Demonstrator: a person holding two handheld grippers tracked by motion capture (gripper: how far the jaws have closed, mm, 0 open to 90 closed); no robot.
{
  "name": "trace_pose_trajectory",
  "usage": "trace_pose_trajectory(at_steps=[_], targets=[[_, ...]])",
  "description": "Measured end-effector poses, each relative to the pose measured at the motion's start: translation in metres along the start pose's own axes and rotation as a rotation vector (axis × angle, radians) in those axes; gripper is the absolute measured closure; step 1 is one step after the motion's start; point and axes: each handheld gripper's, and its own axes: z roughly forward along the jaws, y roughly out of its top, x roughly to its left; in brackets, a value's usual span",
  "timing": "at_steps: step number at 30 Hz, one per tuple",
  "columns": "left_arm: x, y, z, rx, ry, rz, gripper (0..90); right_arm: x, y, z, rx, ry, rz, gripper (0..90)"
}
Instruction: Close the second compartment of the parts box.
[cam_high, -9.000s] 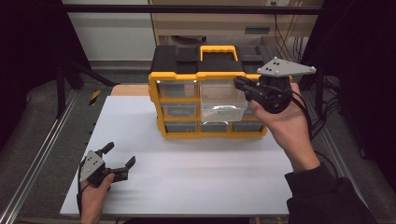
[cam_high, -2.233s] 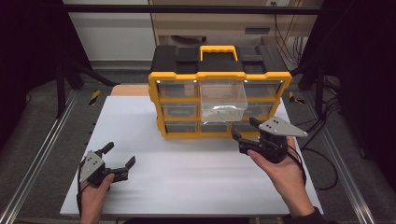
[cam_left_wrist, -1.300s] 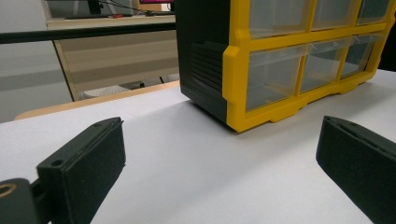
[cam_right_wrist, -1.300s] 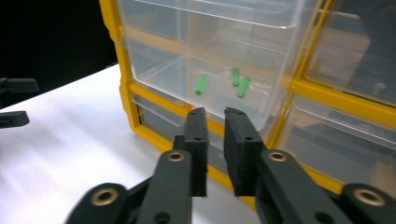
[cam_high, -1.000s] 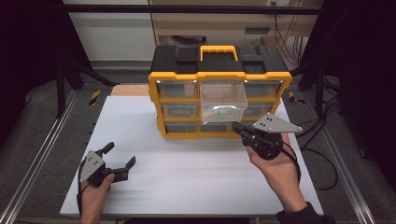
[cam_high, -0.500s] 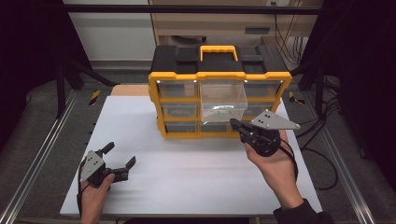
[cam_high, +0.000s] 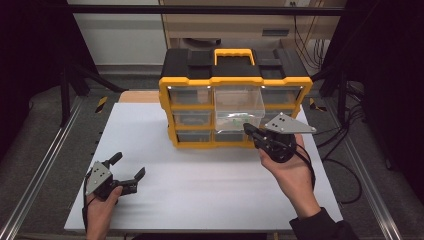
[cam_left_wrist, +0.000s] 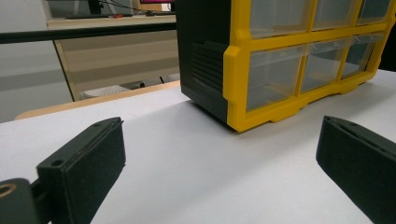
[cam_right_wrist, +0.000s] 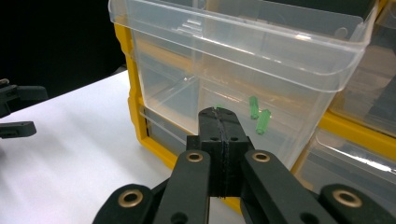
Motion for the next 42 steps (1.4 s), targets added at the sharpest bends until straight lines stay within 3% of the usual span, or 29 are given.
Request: trace_pose_trajectory(at_steps=[26, 42], targets=[[0.000, 0.000, 0.000, 0.000, 0.001, 0.000, 1.1, -0.011, 0.008, 0.017, -0.014, 0.000, 0.024, 90.0], [0.001, 0.000, 0.000, 0.000, 0.001, -0.001, 1.1, -0.018, 0.015, 0.033, -0.007, -0.033, 0.033, 90.0]])
